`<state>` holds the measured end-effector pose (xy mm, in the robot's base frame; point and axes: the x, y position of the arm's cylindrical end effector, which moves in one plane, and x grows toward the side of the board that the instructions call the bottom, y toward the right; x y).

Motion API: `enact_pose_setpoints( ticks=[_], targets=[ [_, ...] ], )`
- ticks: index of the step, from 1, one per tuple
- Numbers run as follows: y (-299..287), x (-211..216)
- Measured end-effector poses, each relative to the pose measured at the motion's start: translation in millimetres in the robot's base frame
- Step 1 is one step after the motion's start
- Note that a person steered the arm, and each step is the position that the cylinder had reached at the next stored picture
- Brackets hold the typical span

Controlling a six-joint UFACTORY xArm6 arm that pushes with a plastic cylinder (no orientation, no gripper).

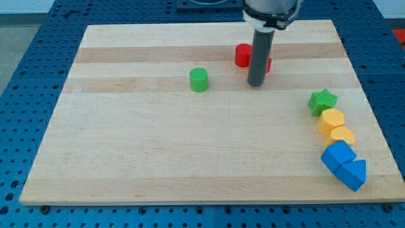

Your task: Move the red star to the group of cubes

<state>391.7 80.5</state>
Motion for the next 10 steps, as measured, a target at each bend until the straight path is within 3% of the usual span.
enact_pose_setpoints(
  ticks=[2, 4, 10],
  targets=[
    [-37.8, -8.9],
    [-13.8, -59.6],
    [56.6, -49.1]
  ],
)
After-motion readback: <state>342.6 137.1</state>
